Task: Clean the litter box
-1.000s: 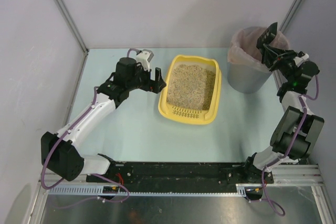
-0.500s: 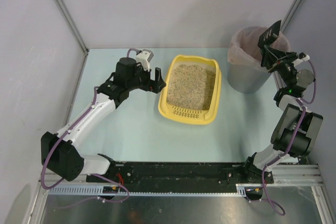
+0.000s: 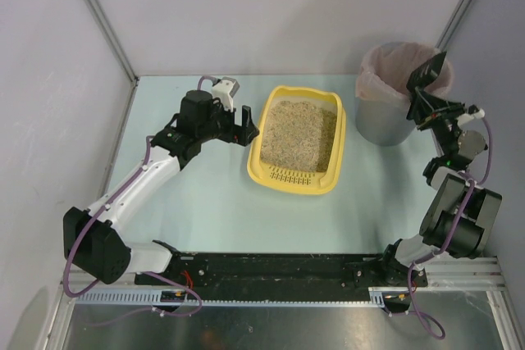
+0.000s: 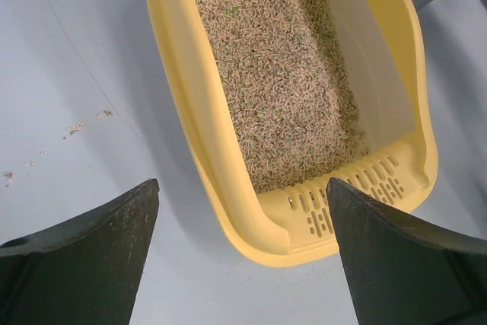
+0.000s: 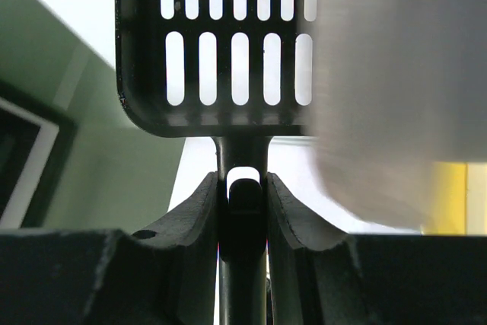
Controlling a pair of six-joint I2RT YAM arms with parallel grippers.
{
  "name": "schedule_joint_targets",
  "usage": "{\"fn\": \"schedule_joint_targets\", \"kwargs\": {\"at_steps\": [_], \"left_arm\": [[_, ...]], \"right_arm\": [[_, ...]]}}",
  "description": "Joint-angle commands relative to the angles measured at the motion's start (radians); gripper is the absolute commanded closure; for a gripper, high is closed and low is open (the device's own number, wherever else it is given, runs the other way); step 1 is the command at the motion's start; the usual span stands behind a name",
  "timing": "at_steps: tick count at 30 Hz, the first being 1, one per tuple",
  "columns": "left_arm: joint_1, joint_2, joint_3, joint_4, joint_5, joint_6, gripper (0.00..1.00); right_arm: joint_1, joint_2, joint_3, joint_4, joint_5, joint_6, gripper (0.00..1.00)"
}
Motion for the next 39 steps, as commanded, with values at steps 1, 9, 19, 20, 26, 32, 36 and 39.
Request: {"fn": "schedule_joint_targets", "kwargs": {"at_steps": [1, 9, 19, 20, 26, 32, 36, 39], "left_arm": [[0.007, -0.030, -0.005, 0.029, -0.007, 0.001, 0.05], [0.005, -0.029, -0.005, 0.029, -0.004, 0.002, 0.05], [0.005, -0.052, -0.006, 0.038, 0.001, 0.019, 0.05], [0.005, -0.057, -0.009, 0.050, 0.001, 0.019, 0.05], [0.005, -0.075, -0.025, 0.078, 0.007, 0.016, 0.06], [0.007, -0.125, -0.040, 0.122, 0.018, 0.036, 0.05], [0.007, -0.161, -0.046, 0.147, 0.025, 0.033, 0.05], [0.007, -0.184, -0.057, 0.158, 0.048, 0.045, 0.05]], "right_arm": [[-0.026, -0.023, -0.083, -0.018, 0.043, 0.410, 1.00], [-0.032, 0.012, -0.056, 0.081, 0.023, 0.436, 1.00], [-0.026, -0.178, 0.194, -0.312, -0.029, -0.056, 1.00], [-0.012, -0.205, 0.217, -0.460, -0.026, -0.207, 1.00], [0.115, -0.353, 0.418, -1.112, 0.139, -0.813, 1.00], [0.434, -0.402, 0.573, -1.494, 0.564, -1.323, 1.00], [0.623, -0.385, 0.601, -1.586, 0.762, -1.486, 1.00], [0.745, -0.348, 0.631, -1.664, 0.884, -1.581, 1.00]]}}
